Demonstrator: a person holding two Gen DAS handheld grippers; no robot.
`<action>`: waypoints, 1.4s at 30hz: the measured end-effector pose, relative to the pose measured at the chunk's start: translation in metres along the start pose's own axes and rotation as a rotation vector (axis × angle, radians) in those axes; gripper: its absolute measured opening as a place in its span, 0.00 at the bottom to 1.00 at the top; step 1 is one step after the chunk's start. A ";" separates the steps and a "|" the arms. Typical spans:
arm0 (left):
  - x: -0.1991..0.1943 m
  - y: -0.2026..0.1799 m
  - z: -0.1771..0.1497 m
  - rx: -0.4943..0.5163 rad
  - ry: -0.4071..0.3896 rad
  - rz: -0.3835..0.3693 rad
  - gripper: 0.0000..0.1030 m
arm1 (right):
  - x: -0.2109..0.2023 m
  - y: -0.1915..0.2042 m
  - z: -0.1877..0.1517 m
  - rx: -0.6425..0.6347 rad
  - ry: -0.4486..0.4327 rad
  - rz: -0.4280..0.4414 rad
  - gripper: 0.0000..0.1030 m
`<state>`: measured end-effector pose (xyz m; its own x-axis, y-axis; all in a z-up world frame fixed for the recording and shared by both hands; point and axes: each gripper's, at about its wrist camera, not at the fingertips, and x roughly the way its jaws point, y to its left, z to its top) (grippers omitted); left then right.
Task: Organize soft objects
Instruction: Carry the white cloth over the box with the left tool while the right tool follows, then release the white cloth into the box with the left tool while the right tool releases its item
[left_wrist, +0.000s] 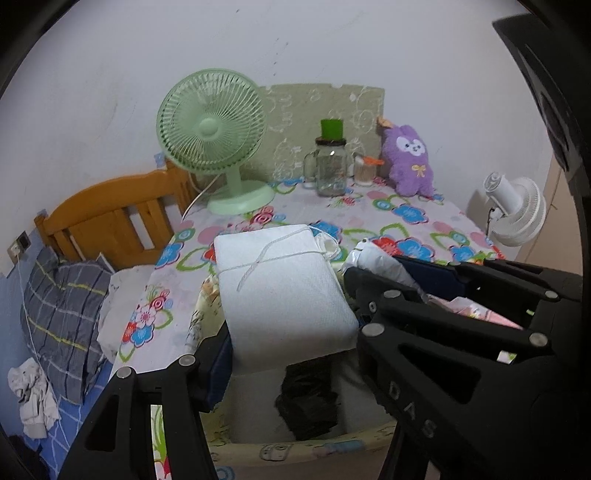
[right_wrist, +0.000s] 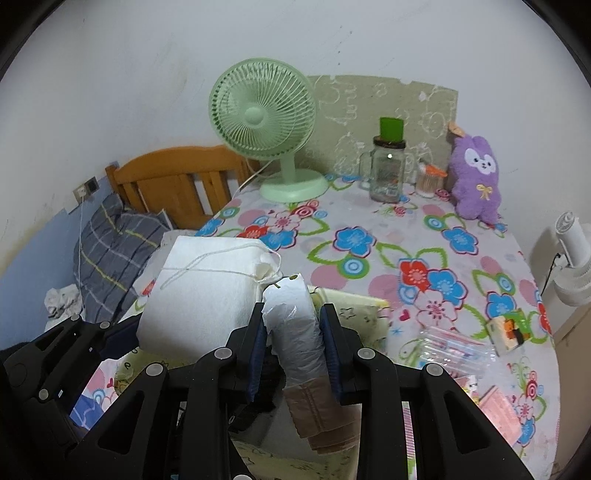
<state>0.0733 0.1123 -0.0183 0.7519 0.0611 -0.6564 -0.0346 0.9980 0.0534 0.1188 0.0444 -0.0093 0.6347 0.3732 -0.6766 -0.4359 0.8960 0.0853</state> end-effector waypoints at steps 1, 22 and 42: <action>0.003 0.002 -0.001 -0.005 0.005 0.011 0.62 | 0.004 0.002 0.000 -0.001 0.007 0.004 0.31; 0.037 0.029 -0.005 -0.056 0.089 0.011 0.87 | 0.055 0.018 0.003 -0.021 0.096 0.060 0.31; 0.035 0.019 -0.001 -0.044 0.077 0.025 0.92 | 0.042 0.004 0.005 -0.027 0.093 0.010 0.77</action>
<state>0.0984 0.1330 -0.0409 0.6980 0.0855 -0.7110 -0.0829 0.9958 0.0384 0.1465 0.0652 -0.0338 0.5687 0.3574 -0.7408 -0.4597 0.8850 0.0741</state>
